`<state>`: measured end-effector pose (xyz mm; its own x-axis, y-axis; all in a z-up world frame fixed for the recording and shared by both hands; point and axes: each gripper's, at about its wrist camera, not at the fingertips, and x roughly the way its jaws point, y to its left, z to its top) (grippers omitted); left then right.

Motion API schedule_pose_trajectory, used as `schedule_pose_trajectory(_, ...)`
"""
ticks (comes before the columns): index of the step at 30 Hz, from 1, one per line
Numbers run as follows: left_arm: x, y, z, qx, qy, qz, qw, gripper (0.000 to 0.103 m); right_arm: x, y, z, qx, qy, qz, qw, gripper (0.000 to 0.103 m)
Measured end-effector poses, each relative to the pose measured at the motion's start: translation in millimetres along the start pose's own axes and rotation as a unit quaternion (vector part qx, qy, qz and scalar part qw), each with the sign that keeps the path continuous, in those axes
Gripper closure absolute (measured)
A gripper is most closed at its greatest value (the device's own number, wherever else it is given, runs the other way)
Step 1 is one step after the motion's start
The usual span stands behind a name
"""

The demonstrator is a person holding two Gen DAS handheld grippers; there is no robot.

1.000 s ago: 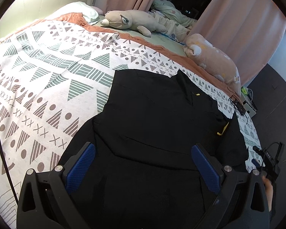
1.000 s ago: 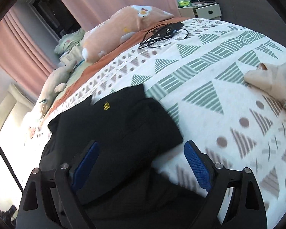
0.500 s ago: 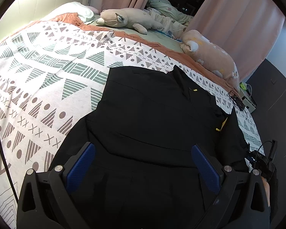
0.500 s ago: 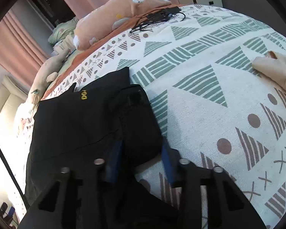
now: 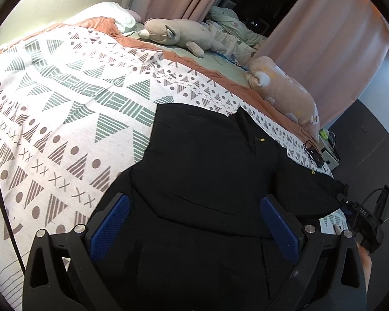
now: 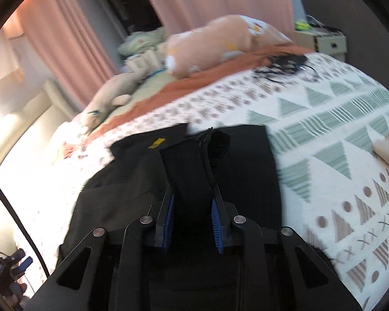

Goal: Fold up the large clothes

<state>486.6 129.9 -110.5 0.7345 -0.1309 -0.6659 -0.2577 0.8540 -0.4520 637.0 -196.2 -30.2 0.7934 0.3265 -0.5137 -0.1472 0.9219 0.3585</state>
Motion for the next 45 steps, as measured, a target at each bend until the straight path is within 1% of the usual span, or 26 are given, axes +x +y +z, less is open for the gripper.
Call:
schedule_pose_trajectory(2,-4.4,8.1,3.1,-0.012,-0.004,-0.004,0.9999,0.000,0.1,23.3,1.8,-0.018,0.002,0.012,1.000,0.081)
schedule_pose_trajectory(6,-14.3,26.6,9.3,-0.038,-0.014,-0.011,0.9991,0.000,4.4,79.6,2.3,-0.073,0.008,0.016,0.997,0.081)
schedule_pose_trajectory(7,-16.8,32.1,10.9,-0.047,-0.016,-0.017,0.9986,0.000,7.1,98.5,-0.6,-0.088,0.012,0.021,0.996,0.081)
schedule_pose_trajectory(10,-22.5,43.9,13.6,-0.063,-0.022,-0.022,0.9975,0.000,17.8,136.8,-8.7,-0.111,0.019,0.029,0.993,0.081)
schedule_pose_trajectory(15,-30.6,65.5,17.2,-0.087,-0.031,-0.027,0.9954,0.000,44.1,181.4,-20.7,-0.124,0.032,0.033,0.991,0.081)
schedule_pose_trajectory(18,-34.7,81.5,19.0,-0.113,-0.038,-0.029,0.9924,0.000,60.4,200.5,-25.3,-0.118,0.041,0.029,0.992,0.080)
schedule_pose_trajectory(20,-36.2,88.3,19.2,-0.122,-0.040,-0.027,0.9914,0.000,75.6,212.4,-33.9,-0.108,0.074,0.052,0.990,0.075)
schedule_pose_trajectory(21,-36.5,90.4,19.2,-0.124,-0.040,-0.026,0.9911,0.000,82.4,217.0,-34.0,-0.107,0.084,0.068,0.988,0.072)
schedule_pose_trajectory(22,-36.9,93.5,19.4,-0.128,-0.041,-0.026,0.9907,0.000,88.3,220.3,-40.0,-0.106,0.104,0.090,0.985,0.068)
schedule_pose_trajectory(23,-37.7,95.5,19.2,-0.130,-0.041,-0.025,0.9904,0.000,90.7,220.4,-42.1,-0.109,0.110,0.094,0.983,0.058)
schedule_pose_trajectory(24,-38.1,96.3,19.2,-0.131,-0.041,-0.024,0.9902,0.000,90.6,218.9,-43.1,-0.114,0.111,0.092,0.983,0.050)
schedule_pose_trajectory(25,-38.3,97.0,19.1,-0.133,-0.042,-0.024,0.9900,0.000,89.5,216.1,-44.0,-0.117,0.110,0.089,0.983,0.033)
schedule_pose_trajectory(26,-38.9,97.5,18.8,-0.132,-0.042,-0.023,0.9900,0.000,86.8,209.1,-43.8,-0.115,0.109,0.090,0.983,0.029)
schedule_pose_trajectory(28,-37.1,94.4,18.3,-0.128,-0.041,-0.024,0.9907,0.000,82.7,194.7,-40.2,-0.110,0.114,0.084,0.984,0.029)
schedule_pose_trajectory(30,-33.8,89.0,17.7,-0.119,-0.037,-0.027,0.9918,0.000,74.1,182.1,-38.2,-0.112,0.114,0.066,0.985,0.029)
schedule_pose_trajectory(32,-31.5,82.2,16.5,-0.109,-0.033,-0.028,0.9931,0.000,62.6,160.5,-34.8,-0.110,0.110,0.048,0.987,0.029)
schedule_pose_trajectory(34,-28.8,72.6,15.4,-0.096,-0.029,-0.031,0.9945,0.000,52.2,145.9,-32.9,-0.104,0.105,0.039,0.988,0.029)
schedule_pose_trajectory(35,-28.3,68.3,14.7,-0.089,-0.028,-0.033,0.9951,0.000,43.7,130.1,-31.0,-0.099,0.101,0.032,0.989,0.029)
schedule_pose_trajectory(37,-27.5,57.7,13.8,-0.073,-0.025,-0.033,0.9964,0.000,33.6,116.4,-30.3,-0.093,0.095,0.021,0.991,0.029)
schedule_pose_trajectory(38,-27.0,51.2,12.6,-0.063,-0.023,-0.033,0.9972,0.000,24.5,100.4,-29.3,-0.085,0.090,0.014,0.992,0.029)
schedule_pose_trajectory(39,-26.8,46.4,11.2,-0.055,-0.020,-0.035,0.9977,0.000,15.9,96.7,-33.1,-0.081,0.088,0.010,0.993,0.029)
schedule_pose_trajectory(40,-26.5,39.7,9.1,-0.045,-0.015,-0.038,0.9981,0.000,6.0,81.3,-32.9,-0.072,0.085,0.003,0.994,0.029)
schedule_pose_trajectory(42,-29.6,29.7,3.9,-0.022,-0.008,-0.038,0.9990,0.000,-13.9,63.5,-36.8,-0.062,0.080,-0.012,0.995,0.029)
schedule_pose_trajectory(43,-34.0,25.9,1.2,-0.015,-0.008,-0.034,0.9993,0.000,-29.6,57.0,-44.2,-0.060,0.078,-0.017,0.995,0.029)
schedule_pose_trajectory(45,-44.9,20.1,-5.2,-0.004,-0.013,-0.034,0.9993,0.000,-49.9,47.5,-48.2,-0.056,0.072,-0.025,0.996,0.029)
